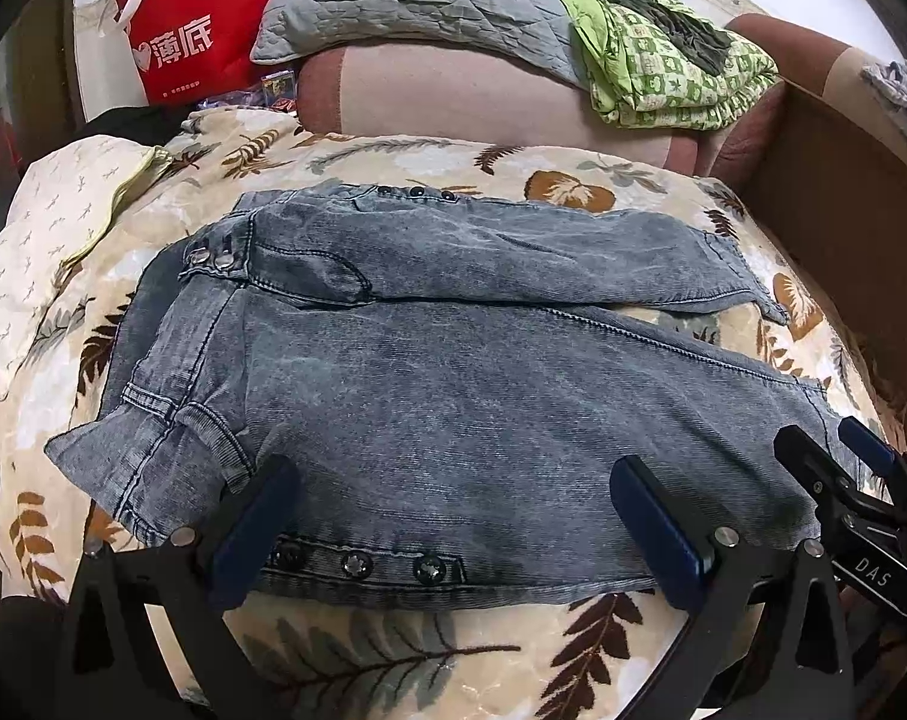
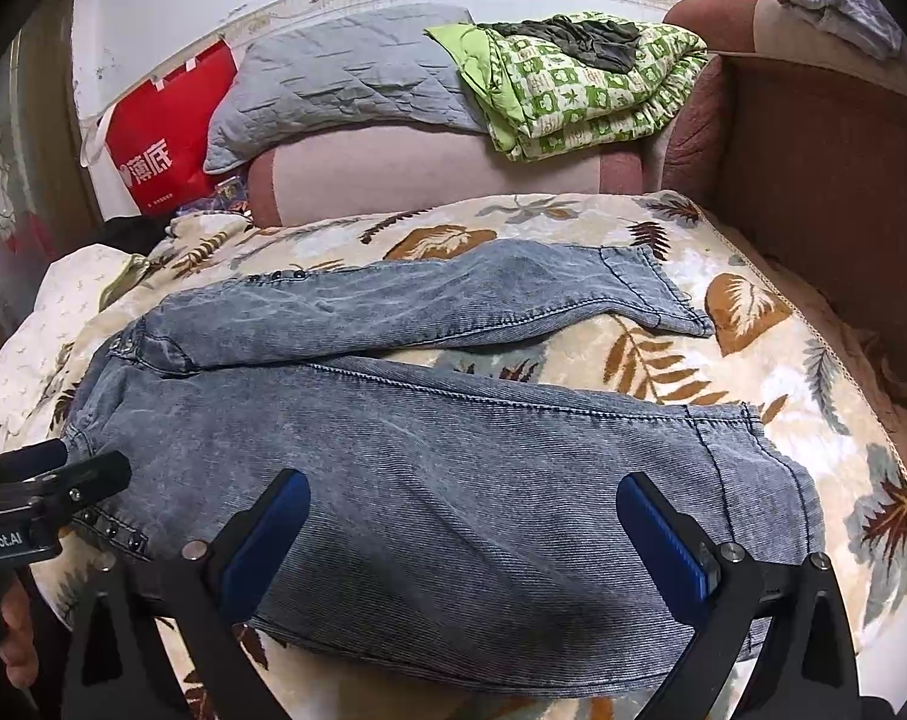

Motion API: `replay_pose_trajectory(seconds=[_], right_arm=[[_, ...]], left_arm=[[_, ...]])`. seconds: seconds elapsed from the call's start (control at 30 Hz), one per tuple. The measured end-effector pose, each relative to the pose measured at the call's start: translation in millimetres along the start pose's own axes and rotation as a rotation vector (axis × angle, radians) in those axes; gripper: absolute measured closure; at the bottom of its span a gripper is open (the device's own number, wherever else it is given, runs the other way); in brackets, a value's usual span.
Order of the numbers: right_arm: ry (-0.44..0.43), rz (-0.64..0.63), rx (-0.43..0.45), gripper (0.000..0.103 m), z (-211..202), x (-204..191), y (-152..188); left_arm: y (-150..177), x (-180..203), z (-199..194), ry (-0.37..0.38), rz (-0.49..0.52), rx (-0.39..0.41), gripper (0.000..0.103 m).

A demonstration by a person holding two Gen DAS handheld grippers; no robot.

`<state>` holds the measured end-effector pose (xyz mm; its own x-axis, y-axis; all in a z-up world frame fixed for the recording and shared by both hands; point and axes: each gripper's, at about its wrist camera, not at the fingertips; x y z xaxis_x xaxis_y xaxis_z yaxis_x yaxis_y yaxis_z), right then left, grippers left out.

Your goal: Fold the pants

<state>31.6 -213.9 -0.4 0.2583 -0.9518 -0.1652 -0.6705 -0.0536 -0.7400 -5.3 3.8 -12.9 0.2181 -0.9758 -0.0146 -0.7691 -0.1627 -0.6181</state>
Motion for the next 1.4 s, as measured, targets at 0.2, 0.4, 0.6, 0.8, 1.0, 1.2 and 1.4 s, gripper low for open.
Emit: replay_pose_trajectory(seconds=[0.2, 0.4, 0.6, 0.8, 1.0, 1.2, 1.4], right_arm=[[0.002, 0.000, -0.003, 0.000, -0.1, 0.0, 0.2], [0.005, -0.004, -0.002, 0.000, -0.7, 0.4, 0.2], [0.006, -0.003, 0.003, 0.000, -1.0, 0.5, -0.6], [0.011, -0.008, 0.000, 0.000, 0.1, -0.6, -0.4], [0.011, -0.007, -0.001, 0.000, 0.5, 0.0, -0.1], [0.011, -0.005, -0.002, 0.000, 0.4, 0.8, -0.1], [0.011, -0.005, -0.002, 0.000, 0.1, 0.6, -0.3]], left_arm=[[0.8, -1.0, -0.9, -0.001, -0.004, 0.000, 0.000], [1.0, -2.5, -1.2, -0.002, -0.008, -0.002, 0.000], [1.2, -2.0, -1.5, -0.004, -0.008, -0.003, 0.000], [1.1, -2.7, -1.6, -0.003, -0.007, -0.003, 0.000], [0.5, -3.1, -1.0, -0.002, -0.005, -0.005, 0.000], [0.8, -2.8, -0.7, -0.003, -0.003, -0.006, 0.000], [1.6, -2.4, -1.2, -0.002, 0.000, -0.004, 0.000]])
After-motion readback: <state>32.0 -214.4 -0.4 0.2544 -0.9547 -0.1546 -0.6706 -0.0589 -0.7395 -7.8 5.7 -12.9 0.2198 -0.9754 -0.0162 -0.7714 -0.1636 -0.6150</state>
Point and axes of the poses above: each gripper's, at about its wrist camera, not at the fingertips, and z roughly the way its jaws point, x to its right, y to its underside, and after that the axes turned 8 degrees about -y, right-handed
